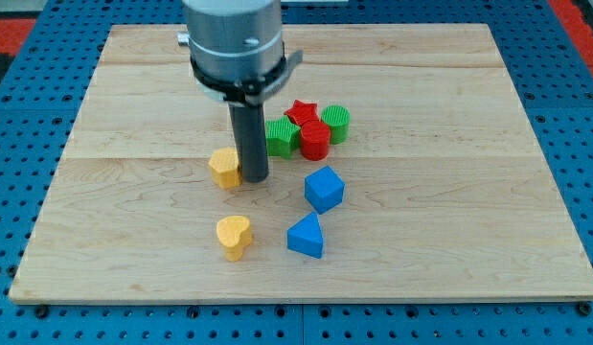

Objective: Move your arm closer to the green star

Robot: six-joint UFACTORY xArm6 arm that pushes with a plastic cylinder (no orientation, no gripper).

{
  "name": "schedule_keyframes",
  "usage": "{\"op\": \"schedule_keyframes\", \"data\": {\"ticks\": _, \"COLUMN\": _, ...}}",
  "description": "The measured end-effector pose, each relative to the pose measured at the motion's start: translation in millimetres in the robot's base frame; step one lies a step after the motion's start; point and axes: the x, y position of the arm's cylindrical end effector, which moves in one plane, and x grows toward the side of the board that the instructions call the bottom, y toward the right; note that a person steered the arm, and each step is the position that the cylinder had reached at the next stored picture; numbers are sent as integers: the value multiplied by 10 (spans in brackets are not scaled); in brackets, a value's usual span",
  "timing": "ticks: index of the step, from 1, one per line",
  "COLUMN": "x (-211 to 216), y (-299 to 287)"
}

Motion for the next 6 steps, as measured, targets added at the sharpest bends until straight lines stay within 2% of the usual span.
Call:
{"op": "schedule_keyframes", "data": {"ticks": 2, "x": -45, "y": -2}}
{"op": "schedule_keyframes", "data": {"ticks": 6, "x": -650, "y": -44}}
